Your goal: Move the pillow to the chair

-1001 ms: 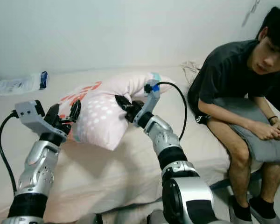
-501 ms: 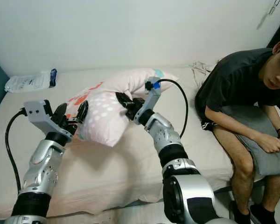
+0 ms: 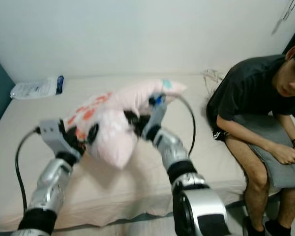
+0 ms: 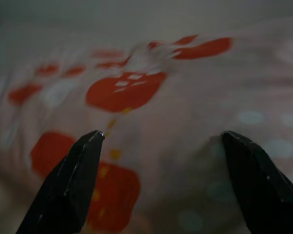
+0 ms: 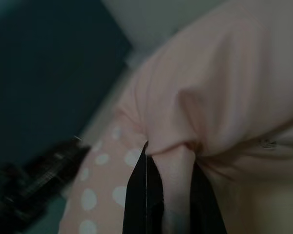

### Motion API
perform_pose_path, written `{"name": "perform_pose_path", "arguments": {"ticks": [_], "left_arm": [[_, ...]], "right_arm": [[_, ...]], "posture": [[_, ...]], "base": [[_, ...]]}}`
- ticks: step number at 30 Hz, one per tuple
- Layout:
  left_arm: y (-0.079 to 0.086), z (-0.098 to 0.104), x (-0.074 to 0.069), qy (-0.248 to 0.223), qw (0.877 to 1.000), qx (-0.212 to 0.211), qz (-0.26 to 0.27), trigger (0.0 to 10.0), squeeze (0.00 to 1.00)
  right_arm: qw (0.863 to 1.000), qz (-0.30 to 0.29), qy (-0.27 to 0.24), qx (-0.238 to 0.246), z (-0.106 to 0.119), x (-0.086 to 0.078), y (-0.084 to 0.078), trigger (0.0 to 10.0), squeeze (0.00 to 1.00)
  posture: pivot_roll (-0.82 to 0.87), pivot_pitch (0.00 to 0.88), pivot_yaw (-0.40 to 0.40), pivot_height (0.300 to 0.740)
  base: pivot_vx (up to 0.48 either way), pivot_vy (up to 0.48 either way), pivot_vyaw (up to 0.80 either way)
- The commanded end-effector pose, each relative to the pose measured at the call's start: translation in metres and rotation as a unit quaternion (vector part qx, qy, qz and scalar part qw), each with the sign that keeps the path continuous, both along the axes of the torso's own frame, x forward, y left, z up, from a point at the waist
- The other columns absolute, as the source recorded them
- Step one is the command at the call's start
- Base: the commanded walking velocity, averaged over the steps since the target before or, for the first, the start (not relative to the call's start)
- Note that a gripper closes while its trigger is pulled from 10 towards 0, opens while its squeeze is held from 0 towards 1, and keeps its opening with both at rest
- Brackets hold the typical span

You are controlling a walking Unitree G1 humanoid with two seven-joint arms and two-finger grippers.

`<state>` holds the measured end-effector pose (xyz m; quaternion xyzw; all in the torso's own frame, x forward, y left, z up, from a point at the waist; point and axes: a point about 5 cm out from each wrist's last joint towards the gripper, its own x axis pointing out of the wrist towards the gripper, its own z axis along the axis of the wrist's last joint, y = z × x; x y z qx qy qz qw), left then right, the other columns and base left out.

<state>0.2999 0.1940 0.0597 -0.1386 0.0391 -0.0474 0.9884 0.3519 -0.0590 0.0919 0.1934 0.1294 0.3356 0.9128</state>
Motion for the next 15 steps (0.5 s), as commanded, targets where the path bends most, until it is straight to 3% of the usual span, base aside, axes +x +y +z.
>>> {"name": "perform_pose_path", "arguments": {"ticks": [1, 4, 7, 9, 11, 12, 15], "left_arm": [[-0.002, -0.022, -0.011, 0.04, 0.999, 0.006, 0.001, 10.0, 0.0], [0.0, -0.033, -0.018, 0.064, 0.998, 0.011, 0.008, 10.0, 0.0], [0.016, -0.076, -0.051, 0.168, 0.984, 0.014, 0.062, 10.0, 0.0], [0.021, -0.085, -0.059, 0.192, 0.978, 0.013, 0.076, 10.0, 0.0], [0.029, -0.105, -0.081, 0.252, 0.962, 0.016, 0.104, 10.0, 0.0], [0.029, -0.105, -0.081, 0.252, 0.962, 0.016, 0.104, 10.0, 0.0], [0.032, -0.13, -0.117, 0.337, 0.933, 0.023, 0.129, 10.0, 0.0]], "right_arm": [[0.999, -0.02, 0.015, -0.037, -0.015, -0.006, -0.007, 10.0, 0.0], [0.997, -0.035, 0.036, -0.062, -0.029, -0.012, -0.014, 10.0, 0.0], [0.975, -0.094, 0.128, -0.155, -0.081, -0.042, -0.049, 10.0, 0.0], [0.967, -0.107, 0.148, -0.178, -0.092, -0.051, -0.058, 10.0, 0.0], [0.946, -0.119, 0.195, -0.23, -0.116, -0.075, -0.077, 10.0, 0.0], [0.946, -0.119, 0.195, -0.23, -0.116, -0.075, -0.077, 10.0, 0.0], [0.916, -0.114, 0.253, -0.289, -0.145, -0.111, -0.098, 10.0, 0.0]], "posture": [[-0.03, 0.069, -0.038, 0.74], [-0.03, 0.069, -0.039, 0.74], [-0.03, 0.069, -0.036, 0.74], [-0.03, 0.067, -0.036, 0.74], [-0.03, 0.065, -0.033, 0.74], [-0.03, 0.065, -0.033, 0.74], [-0.03, 0.064, -0.032, 0.74]], "base": [[0.0, 0.0, 0.0], [0.0, 0.0, 0.0], [0.0, 0.0, 0.0], [0.0, 0.0, 0.0], [0.0, 0.0, 0.0], [0.0, 0.0, 0.0], [0.0, 0.0, 0.0]]}}
